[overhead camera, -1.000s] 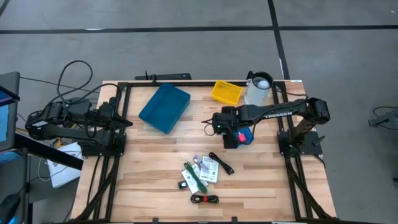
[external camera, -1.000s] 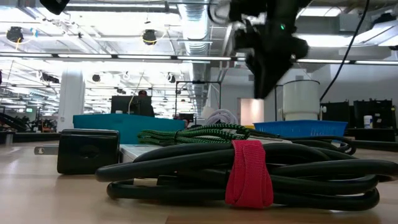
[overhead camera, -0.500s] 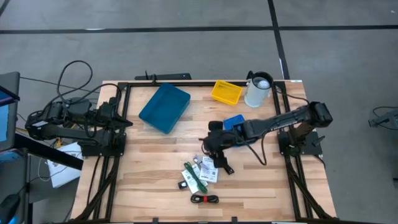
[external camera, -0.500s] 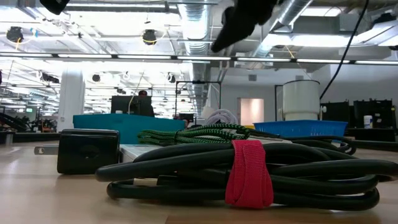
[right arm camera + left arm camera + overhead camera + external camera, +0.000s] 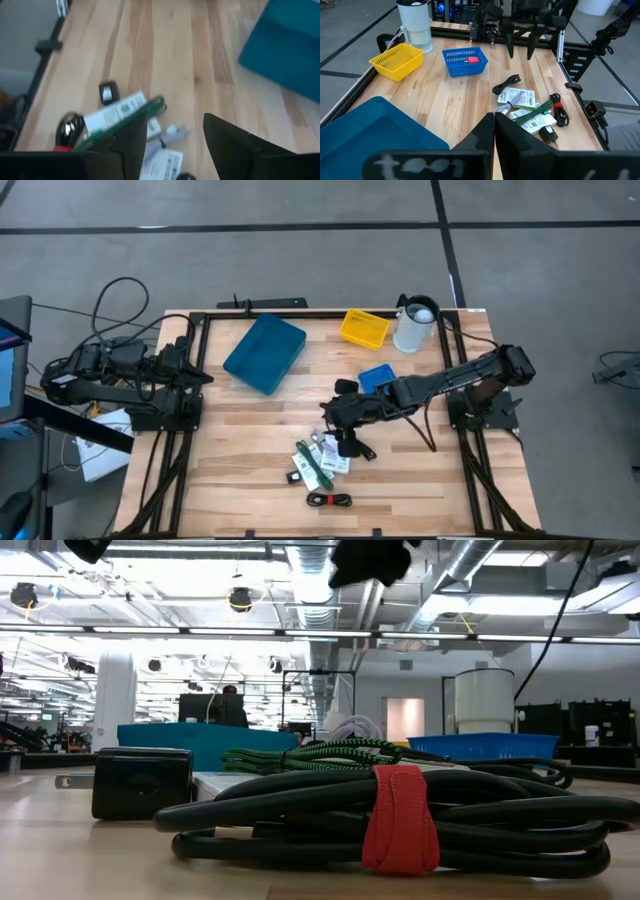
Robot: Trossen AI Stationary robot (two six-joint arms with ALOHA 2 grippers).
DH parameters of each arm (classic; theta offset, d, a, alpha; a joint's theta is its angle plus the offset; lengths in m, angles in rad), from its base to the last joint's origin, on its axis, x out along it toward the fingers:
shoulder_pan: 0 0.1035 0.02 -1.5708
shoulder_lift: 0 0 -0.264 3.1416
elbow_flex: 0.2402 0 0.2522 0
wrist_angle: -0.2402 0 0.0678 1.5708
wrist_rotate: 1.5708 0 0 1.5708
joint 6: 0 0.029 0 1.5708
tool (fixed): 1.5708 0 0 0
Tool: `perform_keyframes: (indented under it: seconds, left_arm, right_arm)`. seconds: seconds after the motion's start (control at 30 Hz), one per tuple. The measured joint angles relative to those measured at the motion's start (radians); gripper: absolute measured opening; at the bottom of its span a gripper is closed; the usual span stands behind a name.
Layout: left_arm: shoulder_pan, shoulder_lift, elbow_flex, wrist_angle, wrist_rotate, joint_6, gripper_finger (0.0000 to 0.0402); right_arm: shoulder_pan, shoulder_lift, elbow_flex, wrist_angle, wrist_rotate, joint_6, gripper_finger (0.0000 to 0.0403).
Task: Pick and place items into bin
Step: Put the black charger adapter into the blue bin
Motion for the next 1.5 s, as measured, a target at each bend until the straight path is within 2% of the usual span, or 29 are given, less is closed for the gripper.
perform_keyframes:
  seconds: [0.13, 0.4, 0.67, 0.83, 0.97, 1.5]
  left_arm:
    - [0.000, 0.000, 0.000, 0.000, 0.000, 0.000, 0.0000]
    - [0.000, 0.000, 0.000, 0.000, 0.000, 0.000, 0.0000]
    - [0.000, 0.000, 0.000, 0.000, 0.000, 0.000, 0.0000]
    - [0.000, 0.000, 0.000, 0.000, 0.000, 0.000, 0.0000]
    - [0.000, 0.000, 0.000, 0.000, 0.000, 0.000, 0.0000]
    - [0.000, 0.000, 0.000, -0.026, 0.000, 0.000, 0.0000]
  right_arm:
    - [0.008, 0.084, 0.146, -0.132, -0.001, -0.013, 0.0180]
    - [0.042, 0.392, 0.576, -0.464, -0.004, -0.096, 0.0174]
    - [0.091, 0.660, 0.955, -0.665, -0.019, -0.150, 0.0182]
    - [0.115, 0.698, 0.957, -0.638, -0.063, -0.149, 0.0186]
    - [0.123, 0.725, 0.961, -0.645, -0.058, -0.143, 0.0188]
    - [0.131, 0.729, 0.961, -0.466, -0.059, -0.143, 0.0194]
